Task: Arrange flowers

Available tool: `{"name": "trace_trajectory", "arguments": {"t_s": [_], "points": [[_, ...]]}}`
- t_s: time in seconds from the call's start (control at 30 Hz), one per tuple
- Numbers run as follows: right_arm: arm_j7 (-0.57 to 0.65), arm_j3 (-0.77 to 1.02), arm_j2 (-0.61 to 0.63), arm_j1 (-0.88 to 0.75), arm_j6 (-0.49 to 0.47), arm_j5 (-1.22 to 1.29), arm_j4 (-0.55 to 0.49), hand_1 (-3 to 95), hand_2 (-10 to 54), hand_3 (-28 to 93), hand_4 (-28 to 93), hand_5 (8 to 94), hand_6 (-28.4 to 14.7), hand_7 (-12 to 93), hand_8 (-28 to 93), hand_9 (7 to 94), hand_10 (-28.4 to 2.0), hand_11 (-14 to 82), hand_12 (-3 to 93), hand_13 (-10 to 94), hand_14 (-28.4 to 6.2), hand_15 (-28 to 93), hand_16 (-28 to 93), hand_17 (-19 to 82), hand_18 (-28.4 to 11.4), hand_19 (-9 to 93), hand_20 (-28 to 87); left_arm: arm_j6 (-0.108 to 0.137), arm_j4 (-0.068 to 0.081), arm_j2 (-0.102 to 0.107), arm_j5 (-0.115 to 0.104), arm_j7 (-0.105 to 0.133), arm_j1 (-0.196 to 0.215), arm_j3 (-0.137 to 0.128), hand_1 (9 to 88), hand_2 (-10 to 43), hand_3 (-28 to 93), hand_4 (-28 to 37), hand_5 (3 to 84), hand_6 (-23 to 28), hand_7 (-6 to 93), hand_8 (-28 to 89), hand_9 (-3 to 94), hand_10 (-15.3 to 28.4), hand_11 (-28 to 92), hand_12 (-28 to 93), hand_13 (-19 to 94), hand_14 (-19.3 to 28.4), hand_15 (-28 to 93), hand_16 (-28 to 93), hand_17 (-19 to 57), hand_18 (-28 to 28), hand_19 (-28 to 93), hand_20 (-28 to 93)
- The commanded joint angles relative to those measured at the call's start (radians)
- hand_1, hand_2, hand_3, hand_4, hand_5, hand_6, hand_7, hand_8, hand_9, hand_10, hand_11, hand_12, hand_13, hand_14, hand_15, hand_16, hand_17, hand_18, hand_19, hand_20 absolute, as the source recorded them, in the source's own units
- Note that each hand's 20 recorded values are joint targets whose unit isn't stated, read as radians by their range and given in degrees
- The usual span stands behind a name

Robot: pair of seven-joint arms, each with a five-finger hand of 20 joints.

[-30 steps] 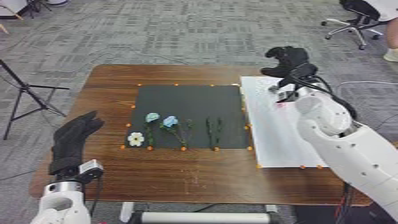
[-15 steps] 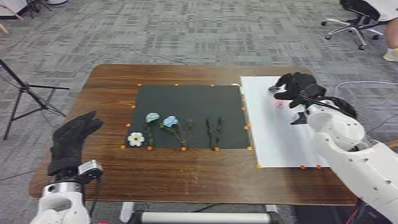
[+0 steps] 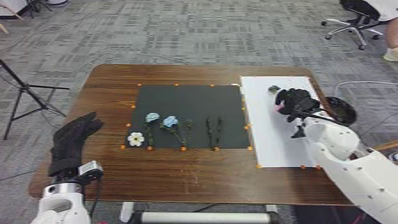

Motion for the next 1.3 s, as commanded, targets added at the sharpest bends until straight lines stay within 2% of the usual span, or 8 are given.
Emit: {"name": "trace_trajectory", "arguments": {"t_s": [0.03,0.17,0.37,0.63,0.77,0.83,0.97,1.3], "points": [[-0.002,-0.083,0.018,0.038,0.237,0.017,0.040,64.0,-9.5,54,-18,71.2,3.1,26,5,83.0,-9.3,5.7,34.0,76,-6.6,38,45,37,-18.9,69,59,-0.003,-0.009,-0.005,0.002,-0.003,0.008,-0.004,26.3,-3.4,72,-22.6,53.2,1.0,17.1,-8,55.6,13.9,22,15,47,17.4,18,2,10.8,11.4,7,21],[0.039,-0.097,0.040,0.092,0.331,0.074,-0.025,64.0,-9.5,54,-17,74.7,2.5,25,5,85.9,-9.6,6.2,34.9,78,-6.9,40,43,38,-19.7,71,59,-0.004,-0.009,0.000,0.003,-0.002,0.010,-0.008,26.3,-3.4,71,-22.7,53.2,1.0,17.1,-8,55.6,14.0,22,15,47,17.5,18,2,10.8,11.4,7,21],[0.074,-0.160,0.049,0.200,0.327,0.175,-0.159,62.9,-9.5,56,-16,76.8,2.0,23,6,87.1,-10.4,5.8,35.2,78,-6.7,41,43,39,-20.1,72,60,-0.005,-0.006,0.004,0.002,0.000,0.007,-0.008,26.2,-3.5,72,-22.8,53.3,1.1,17.1,-8,55.6,13.9,22,15,47,17.5,18,2,10.8,11.4,7,21],[0.109,-0.369,-0.031,0.331,0.091,0.372,-0.268,62.4,-9.5,56,-15,77.9,1.7,22,7,88.2,-10.6,5.7,35.2,79,-6.7,41,43,39,-20.5,73,60,-0.006,-0.007,0.006,-0.002,0.003,0.006,-0.008,26.2,-3.6,72,-23.0,53.2,1.1,17.1,-8,55.5,13.9,22,15,47,17.4,18,2,10.8,11.4,7,21],[0.137,-0.457,-0.079,0.364,0.035,0.387,-0.262,61.9,-9.5,55,-13,78.8,1.4,21,8,88.7,-10.9,5.6,35.2,79,-7.2,42,43,39,-21.0,74,60,-0.008,-0.007,0.005,0.000,0.003,0.005,-0.008,26.0,-3.7,72,-23.1,53.2,1.1,17.0,-8,55.5,13.9,22,15,47,17.4,18,2,10.7,11.4,7,21],[0.131,-0.480,-0.103,0.365,0.013,0.361,-0.252,61.7,-9.5,52,-12,79.7,1.2,19,9,88.4,-11.2,7.4,34.1,79,-8.1,45,37,39,-21.4,75,59,-0.006,-0.008,0.005,-0.002,0.003,0.008,-0.009,25.9,-3.8,72,-23.1,53.1,1.2,17.0,-8,55.5,13.9,22,15,47,17.4,18,2,10.7,11.4,7,21],[0.150,-0.535,-0.155,0.380,0.002,0.361,-0.228,61.4,-9.5,52,-11,80.5,0.9,19,9,88.5,-11.6,8.5,33.4,79,-8.3,46,35,39,-21.6,75,59,-0.005,-0.009,0.003,-0.003,0.003,0.013,-0.011,25.7,-3.9,72,-23.3,53.1,1.1,17.0,-8,55.5,14.0,22,15,47,17.5,18,2,10.7,11.4,7,21],[0.184,-0.562,-0.256,0.380,-0.061,0.369,-0.177,60.7,-9.5,52,-11,81.1,0.8,19,9,88.5,-12.0,10.0,32.2,79,-8.4,46,34,39,-21.8,76,59,-0.009,-0.006,0.001,-0.003,0.000,0.007,-0.006,25.5,-3.7,72,-23.3,53.0,1.1,16.9,-8,55.5,14.0,22,15,47,17.4,18,2,10.7,11.4,7,21]]}}
